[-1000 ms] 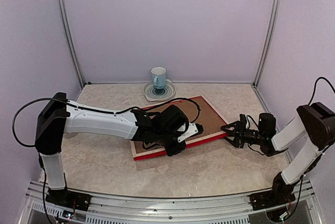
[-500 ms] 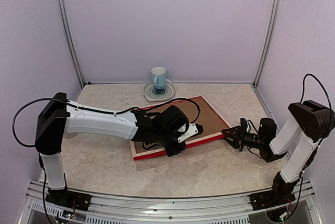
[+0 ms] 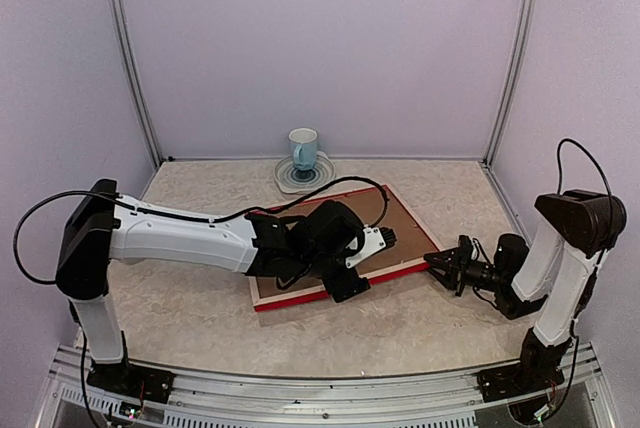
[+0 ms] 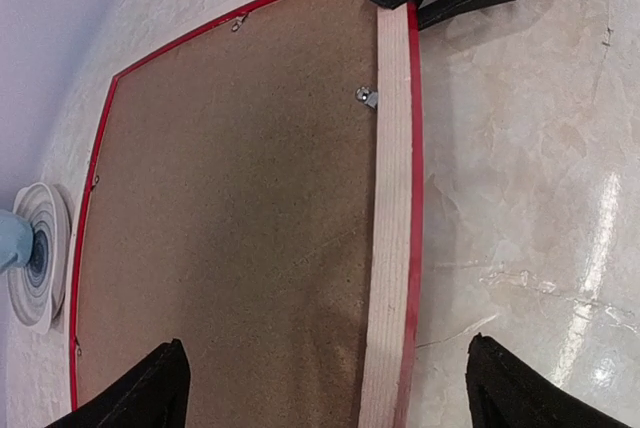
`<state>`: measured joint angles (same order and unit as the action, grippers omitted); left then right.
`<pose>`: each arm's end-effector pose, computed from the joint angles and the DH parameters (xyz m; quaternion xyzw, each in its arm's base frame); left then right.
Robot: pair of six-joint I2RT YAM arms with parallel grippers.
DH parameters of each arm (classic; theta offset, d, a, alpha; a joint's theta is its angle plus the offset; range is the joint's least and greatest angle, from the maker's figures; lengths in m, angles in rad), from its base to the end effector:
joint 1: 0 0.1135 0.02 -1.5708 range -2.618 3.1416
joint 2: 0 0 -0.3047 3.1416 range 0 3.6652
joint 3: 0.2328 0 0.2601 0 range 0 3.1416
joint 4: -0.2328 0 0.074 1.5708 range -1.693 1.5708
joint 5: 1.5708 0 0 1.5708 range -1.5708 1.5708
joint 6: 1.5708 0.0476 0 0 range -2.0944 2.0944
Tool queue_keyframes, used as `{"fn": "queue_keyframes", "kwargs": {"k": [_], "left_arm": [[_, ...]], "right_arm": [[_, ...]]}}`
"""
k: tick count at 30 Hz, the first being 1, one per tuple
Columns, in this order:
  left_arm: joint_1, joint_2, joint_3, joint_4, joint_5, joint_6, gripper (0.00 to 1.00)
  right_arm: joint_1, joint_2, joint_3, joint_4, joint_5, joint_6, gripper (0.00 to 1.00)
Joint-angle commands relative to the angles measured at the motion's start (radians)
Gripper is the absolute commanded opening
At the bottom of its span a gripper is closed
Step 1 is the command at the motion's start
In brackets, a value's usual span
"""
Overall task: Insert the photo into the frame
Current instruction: Pass from the left arm to the right
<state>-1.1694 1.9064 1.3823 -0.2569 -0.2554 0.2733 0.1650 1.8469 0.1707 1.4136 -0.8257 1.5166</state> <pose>0.1887 -0.4139 0.2420 0.5678 0.7198 -0.0594 0.3948 0.2298 0.0737 0.1211 0.2642 0.7198 0.6276 0.1344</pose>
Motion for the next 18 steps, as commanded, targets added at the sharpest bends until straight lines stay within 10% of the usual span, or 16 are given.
{"fn": "queue_keyframes", "kwargs": {"k": [1, 18], "left_arm": [[-0.027, -0.027, -0.025, 0.044, -0.078, 0.010, 0.98], [-0.136, 0.063, -0.056, 0.126, -0.467, 0.113, 0.87]], "right_arm": [[-0.004, -0.038, -0.008, 0.070, 0.009, 0.004, 0.24], [0.018, -0.541, 0.117, -0.725, 0.117, -0.168, 0.25]]}}
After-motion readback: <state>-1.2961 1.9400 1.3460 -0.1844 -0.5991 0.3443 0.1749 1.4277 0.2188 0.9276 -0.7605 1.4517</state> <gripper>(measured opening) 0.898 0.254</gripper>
